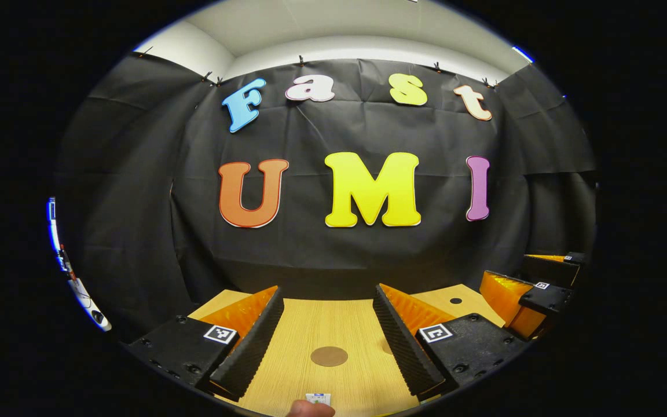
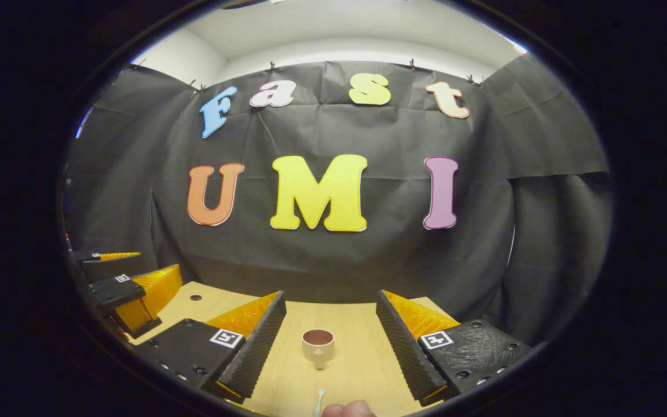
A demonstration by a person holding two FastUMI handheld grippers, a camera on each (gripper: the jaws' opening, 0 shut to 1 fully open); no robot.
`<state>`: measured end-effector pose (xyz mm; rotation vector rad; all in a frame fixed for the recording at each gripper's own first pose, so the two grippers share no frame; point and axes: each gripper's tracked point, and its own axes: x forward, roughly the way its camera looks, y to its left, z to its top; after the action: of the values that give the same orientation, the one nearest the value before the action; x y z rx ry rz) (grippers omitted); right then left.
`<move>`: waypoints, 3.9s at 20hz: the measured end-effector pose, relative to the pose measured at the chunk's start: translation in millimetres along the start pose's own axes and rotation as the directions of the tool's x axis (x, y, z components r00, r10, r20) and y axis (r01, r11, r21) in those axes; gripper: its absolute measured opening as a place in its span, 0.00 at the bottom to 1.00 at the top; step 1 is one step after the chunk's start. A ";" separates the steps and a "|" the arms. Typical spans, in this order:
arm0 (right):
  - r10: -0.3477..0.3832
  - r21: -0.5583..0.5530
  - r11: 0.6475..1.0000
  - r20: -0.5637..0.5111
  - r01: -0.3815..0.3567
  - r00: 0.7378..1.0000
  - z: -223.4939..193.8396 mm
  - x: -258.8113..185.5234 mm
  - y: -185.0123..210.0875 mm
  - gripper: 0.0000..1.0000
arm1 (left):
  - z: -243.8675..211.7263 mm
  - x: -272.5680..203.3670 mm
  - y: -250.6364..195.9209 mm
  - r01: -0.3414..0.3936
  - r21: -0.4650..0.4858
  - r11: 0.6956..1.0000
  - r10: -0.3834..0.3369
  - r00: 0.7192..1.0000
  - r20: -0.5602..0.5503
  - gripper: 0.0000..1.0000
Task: Put the toothbrush and toothpaste on the desktop into the cup, then pick up the cup and place it on the coaster on the desktop.
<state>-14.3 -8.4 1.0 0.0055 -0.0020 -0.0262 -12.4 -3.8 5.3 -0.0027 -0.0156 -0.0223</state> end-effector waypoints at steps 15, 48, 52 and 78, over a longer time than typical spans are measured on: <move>0.024 -0.017 1.000 -0.069 -0.025 0.997 -25.7 4.4 -0.4 0.95 | -25.4 -4.4 -5.5 0.000 0.012 1.000 0.000 0.998 -0.067 0.98; 0.015 -0.020 0.998 -0.814 -0.054 0.580 -322.6 -1.7 15.2 0.94 | -165.2 -61.1 29.3 -0.008 0.040 0.999 0.024 0.900 -0.435 0.99; 0.018 -0.005 0.999 -0.834 -0.041 0.551 -336.2 1.8 19.4 0.72 | -168.4 -60.7 33.2 -0.011 0.039 0.999 0.027 0.897 -0.441 0.99; -0.002 0.026 0.999 -0.826 0.042 0.564 -315.3 1.3 7.9 0.00 | -295.9 -91.7 27.3 0.026 0.022 0.999 -0.004 0.733 -0.680 0.99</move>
<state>-12.1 1.1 -314.3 0.0620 0.9692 -0.0474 -98.8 24.7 -292.1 0.0367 0.7318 -0.0387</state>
